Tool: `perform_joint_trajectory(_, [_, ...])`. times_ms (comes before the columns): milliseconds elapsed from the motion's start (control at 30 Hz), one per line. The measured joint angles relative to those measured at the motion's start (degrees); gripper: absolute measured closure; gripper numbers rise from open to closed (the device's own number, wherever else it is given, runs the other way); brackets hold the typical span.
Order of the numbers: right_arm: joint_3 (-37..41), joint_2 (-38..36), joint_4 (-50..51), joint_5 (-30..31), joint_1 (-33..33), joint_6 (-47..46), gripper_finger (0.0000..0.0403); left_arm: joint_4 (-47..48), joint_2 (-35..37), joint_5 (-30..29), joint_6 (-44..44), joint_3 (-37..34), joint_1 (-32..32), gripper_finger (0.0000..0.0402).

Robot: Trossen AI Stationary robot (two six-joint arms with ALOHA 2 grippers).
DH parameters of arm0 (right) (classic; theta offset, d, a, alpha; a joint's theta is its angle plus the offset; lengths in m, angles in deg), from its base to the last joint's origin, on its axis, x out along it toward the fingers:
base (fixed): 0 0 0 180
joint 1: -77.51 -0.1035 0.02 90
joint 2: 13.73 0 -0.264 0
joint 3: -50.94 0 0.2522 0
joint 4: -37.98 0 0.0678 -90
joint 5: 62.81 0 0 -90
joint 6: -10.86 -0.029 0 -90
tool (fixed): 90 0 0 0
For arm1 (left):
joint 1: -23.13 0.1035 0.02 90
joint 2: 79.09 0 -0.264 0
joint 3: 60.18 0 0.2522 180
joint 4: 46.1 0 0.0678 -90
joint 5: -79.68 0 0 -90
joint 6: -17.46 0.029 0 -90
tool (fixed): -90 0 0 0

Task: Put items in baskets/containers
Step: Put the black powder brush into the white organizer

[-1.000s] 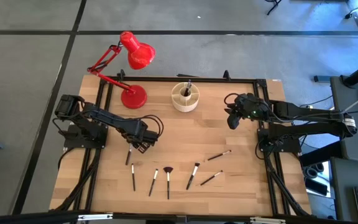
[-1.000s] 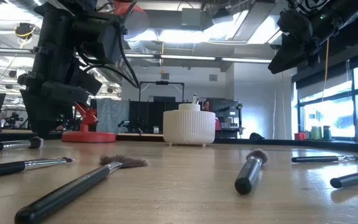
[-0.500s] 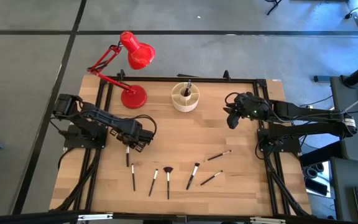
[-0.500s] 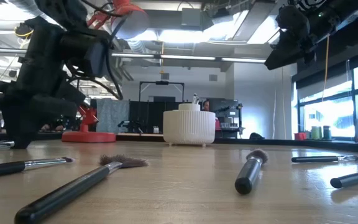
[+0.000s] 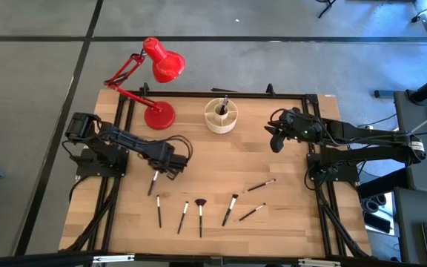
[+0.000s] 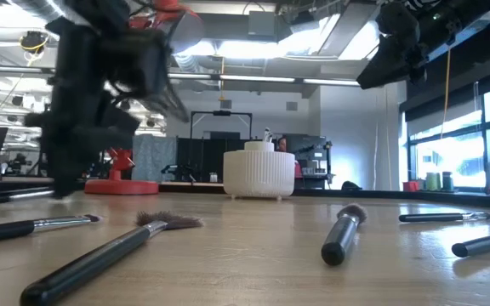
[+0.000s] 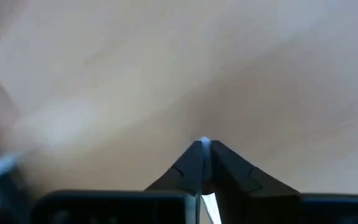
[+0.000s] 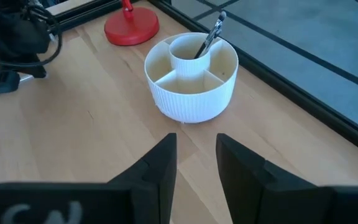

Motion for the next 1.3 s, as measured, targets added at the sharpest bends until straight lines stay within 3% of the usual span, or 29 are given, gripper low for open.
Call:
perform_joint_trajectory(133, [0.0,0.0,0.01,-0.01,0.0,-0.53,0.0291,0.38,0.07,-6.04,4.1,5.68,0.22,0.0387])
perform_joint_trajectory(300, [0.0,0.0,0.51,-0.09,0.0,-2.19,0.0291,-2.04,0.14,-24.8,11.29,14.57,0.16,0.0385])
perform_joint_trajectory(400, [0.0,0.0,1.94,-0.49,-0.02,-3.71,0.0291,-11.58,0.26,-38.0,20.72,17.08,0.28,0.0385])
perform_joint_trajectory(500, [0.0,0.02,4.04,-0.47,-0.02,-4.96,0.0291,-26.73,0.26,-44.67,34.55,17.21,1.38,0.0388])
perform_joint_trajectory(700, [0.0,0.02,6.26,-0.03,-0.04,-5.99,0.0291,-52.82,-0.24,-44.51,58.14,16.99,6.02,0.0387])
perform_joint_trajectory(867, [0.0,0.02,6.55,0.01,-0.04,-5.82,0.0291,-66.93,-0.2,-43.89,67.55,17.01,11.09,0.0389])
perform_joint_trajectory(1067, [0.0,0.02,6.54,0.03,-0.04,-5.21,0.0291,-68.61,-2.21,-33.72,65.9,17.01,17.24,0.0387])
perform_joint_trajectory(1300, [0.0,0.02,6.55,0.03,-0.04,-4.99,0.0291,-68.54,-6.43,-34.24,65.22,17.01,20.38,0.0388])
